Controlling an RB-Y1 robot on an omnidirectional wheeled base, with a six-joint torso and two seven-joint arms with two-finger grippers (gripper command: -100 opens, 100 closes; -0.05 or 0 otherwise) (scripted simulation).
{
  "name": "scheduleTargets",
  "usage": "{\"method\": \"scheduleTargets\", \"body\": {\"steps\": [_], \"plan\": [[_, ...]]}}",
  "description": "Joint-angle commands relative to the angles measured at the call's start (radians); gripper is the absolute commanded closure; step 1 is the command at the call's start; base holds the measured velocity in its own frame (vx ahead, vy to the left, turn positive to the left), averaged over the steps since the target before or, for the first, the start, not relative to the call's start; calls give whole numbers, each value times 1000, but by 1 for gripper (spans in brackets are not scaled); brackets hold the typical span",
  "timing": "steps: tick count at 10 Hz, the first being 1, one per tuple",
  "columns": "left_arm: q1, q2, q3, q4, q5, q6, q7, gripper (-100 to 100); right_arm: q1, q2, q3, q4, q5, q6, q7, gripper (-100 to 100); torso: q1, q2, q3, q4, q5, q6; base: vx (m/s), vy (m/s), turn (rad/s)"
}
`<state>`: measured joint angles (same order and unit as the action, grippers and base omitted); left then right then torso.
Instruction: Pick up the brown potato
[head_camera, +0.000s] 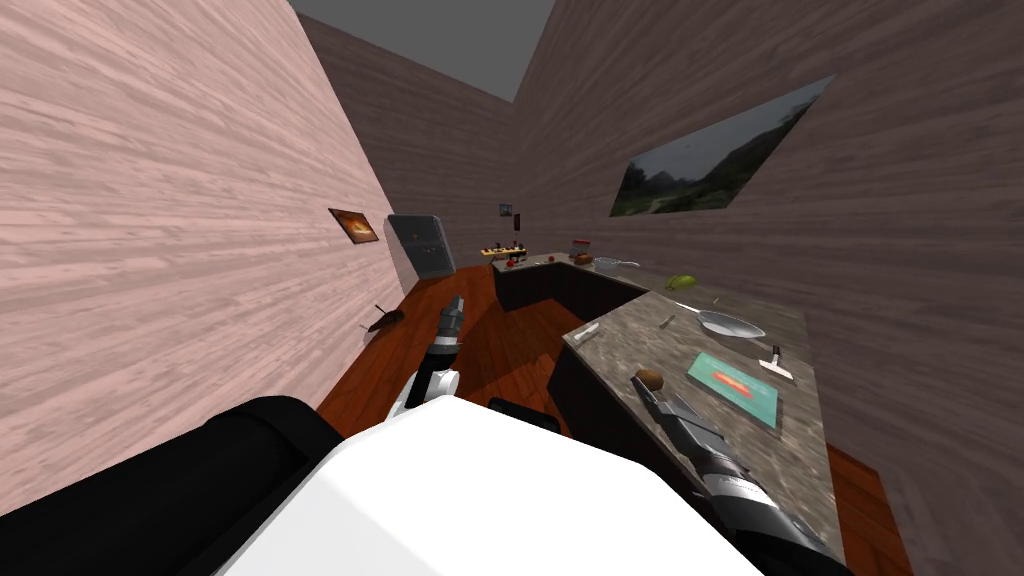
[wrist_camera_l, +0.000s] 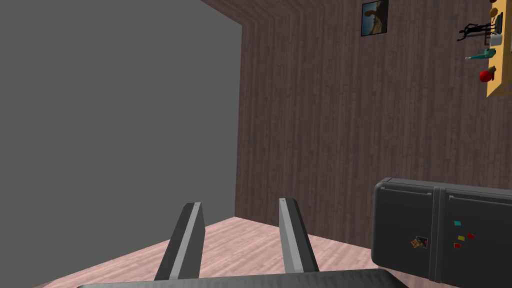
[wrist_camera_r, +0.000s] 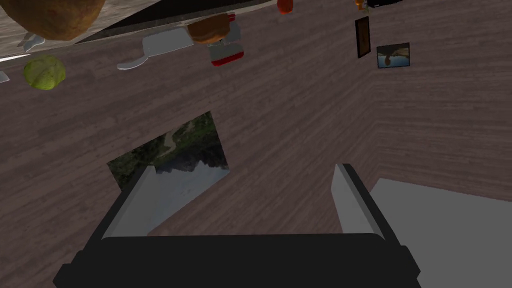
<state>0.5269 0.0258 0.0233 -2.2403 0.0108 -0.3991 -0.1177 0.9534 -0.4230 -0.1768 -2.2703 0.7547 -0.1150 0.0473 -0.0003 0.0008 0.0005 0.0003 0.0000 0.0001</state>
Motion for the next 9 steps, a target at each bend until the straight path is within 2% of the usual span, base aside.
{"method": "scheduleTargets", "body": {"steps": [1, 3, 4, 5, 6, 7, 8, 9], "plan": [[0, 0, 0, 0, 0, 0, 0, 0, 43, -35, -13, 17, 50, 40, 0, -100, 0, 0, 0, 0, 0, 0, -11, 1, 137], [0, 0, 0, 0, 0, 0, 0, 0, 43, -35, -13, 17, 93, 40, 0, -100, 0, 0, 0, 0, 0, 0, -5, -1, 44], [0, 0, 0, 0, 0, 0, 0, 0, 81, -66, -20, 30, 130, 77, 3, -100, 0, 0, 0, 0, 0, 0, -10, 2, 182], [0, 0, 0, 0, 0, 0, 0, 0, 81, -66, -20, 30, 159, 77, 3, -100, 0, 0, 0, 0, 0, 0, -10, -5, 99], [0, 0, 0, 0, 0, 0, 0, 0, 120, -96, -26, 44, 190, 114, 6, -100, 0, 0, 0, 0, 0, 0, -14, -6, 163], [0, 0, 0, 0, 0, 0, 0, 0, 120, -96, -26, 44, 221, 114, 6, -100, -1, 0, 0, 0, 0, 0, -12, -10, 83], [0, 0, 0, 0, 0, 0, 0, 0, 158, -127, -31, 59, 251, 146, 10, -100, -1, 0, 0, 0, 0, 0, -15, -9, 214], [0, 0, 0, 0, 0, 0, 0, 0, 158, -127, -31, 59, 282, 151, 10, -100, -1, 0, 0, 0, 0, 0, -14, -15, 110]]}}
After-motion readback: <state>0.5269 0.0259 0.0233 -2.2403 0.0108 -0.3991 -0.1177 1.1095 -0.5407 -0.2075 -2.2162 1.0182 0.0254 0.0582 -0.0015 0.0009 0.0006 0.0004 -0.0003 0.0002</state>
